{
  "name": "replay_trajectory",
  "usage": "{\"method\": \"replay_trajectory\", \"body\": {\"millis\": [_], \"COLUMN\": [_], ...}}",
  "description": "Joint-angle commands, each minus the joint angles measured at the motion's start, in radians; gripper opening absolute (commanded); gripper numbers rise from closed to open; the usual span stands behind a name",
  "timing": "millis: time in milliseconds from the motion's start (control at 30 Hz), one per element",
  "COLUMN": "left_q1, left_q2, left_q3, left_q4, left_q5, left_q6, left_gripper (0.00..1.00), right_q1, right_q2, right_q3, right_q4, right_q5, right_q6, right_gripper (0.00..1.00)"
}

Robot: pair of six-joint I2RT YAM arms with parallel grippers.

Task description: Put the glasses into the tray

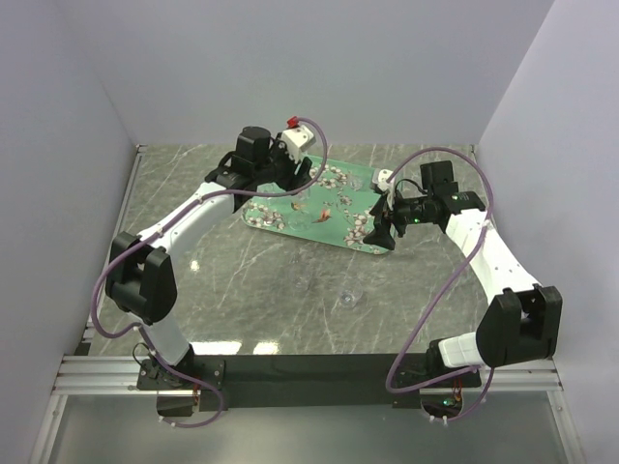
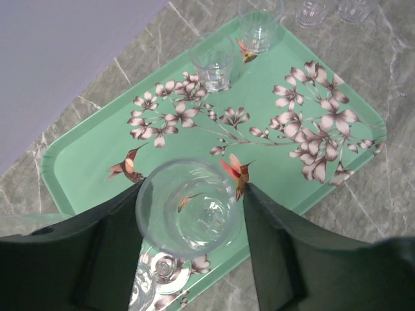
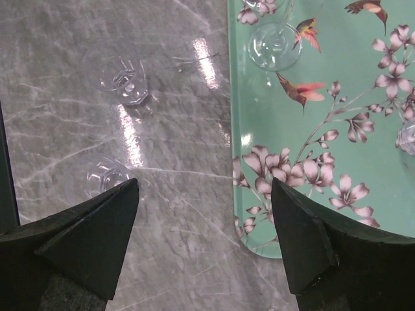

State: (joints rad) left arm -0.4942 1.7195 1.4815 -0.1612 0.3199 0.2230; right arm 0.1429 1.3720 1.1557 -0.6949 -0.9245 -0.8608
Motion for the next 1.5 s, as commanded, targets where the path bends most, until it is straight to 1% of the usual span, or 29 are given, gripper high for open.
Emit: {"method": "replay_trajectory", "body": {"millis": [0,67,167,300,500,800,967,1000,1033,1100,1167,1233,1300,1333,1400,1433,1467], "left_q1": [0.003,0.003,0.003,0.003,0.003,0.003,0.002,0.002,0.002,0.002,0.002,0.002,0.002,0.003,0.002,0.002,0.002], "left_q2": [-0.026,-0.032,-0.040,-0.046,-0.067,-0.144,-0.215,-0.228,-0.259,-0.291,-0.340,-0.398,-0.445,-0.493,-0.546,-0.599,-0.627], "left_q3": [0.016,0.005,-0.001,0.002,0.025,0.063,0.066,0.056,0.051,0.043,0.033,0.005,-0.036,-0.053,-0.111,-0.130,-0.150], "left_q4": [0.084,0.089,0.092,0.091,0.089,0.074,0.092,0.098,0.101,0.094,0.081,0.065,0.051,0.042,0.028,0.008,-0.004], "left_q5": [0.015,0.010,0.007,0.002,0.002,-0.028,-0.039,-0.041,-0.045,-0.056,-0.062,-0.077,-0.103,-0.134,-0.165,-0.215,-0.237], "left_q6": [-0.019,-0.020,-0.020,-0.019,-0.031,-0.040,-0.080,-0.085,-0.093,-0.103,-0.120,-0.142,-0.163,-0.186,-0.208,-0.259,-0.275], "left_gripper": [0.66,0.70,0.73,0.76,0.82,0.88,0.90,0.90,0.91,0.91,0.93,0.95,0.96,0.97,0.99,0.99,1.00], "right_q1": [-0.011,-0.011,-0.011,-0.011,-0.009,-0.011,-0.011,-0.011,-0.011,-0.014,-0.048,-0.109,-0.138,-0.184,-0.201,-0.207,-0.218], "right_q2": [0.007,0.010,0.012,0.013,0.015,0.012,0.012,0.010,0.010,0.012,0.021,0.053,0.091,0.099,0.110,0.111,0.114], "right_q3": [0.033,0.036,0.039,0.045,0.048,0.062,0.084,0.088,0.093,0.108,0.130,0.160,0.209,0.220,0.234,0.243,0.248], "right_q4": [0.015,0.015,0.014,0.014,0.009,-0.003,-0.058,-0.096,-0.122,-0.167,-0.167,-0.201,-0.225,-0.219,-0.154,-0.125,-0.100], "right_q5": [-0.014,-0.014,-0.016,-0.014,-0.013,-0.016,-0.036,-0.045,-0.046,-0.028,-0.025,-0.046,-0.047,-0.033,0.019,0.098,0.140], "right_q6": [0.000,0.000,-0.001,-0.001,-0.003,-0.006,-0.064,-0.081,-0.131,-0.164,-0.135,-0.107,-0.083,-0.036,0.041,0.131,0.178], "right_gripper": [0.89,0.89,0.89,0.89,0.89,0.89,0.89,0.89,0.89,0.89,0.89,0.89,0.89,0.89,0.88,0.88,0.88]}}
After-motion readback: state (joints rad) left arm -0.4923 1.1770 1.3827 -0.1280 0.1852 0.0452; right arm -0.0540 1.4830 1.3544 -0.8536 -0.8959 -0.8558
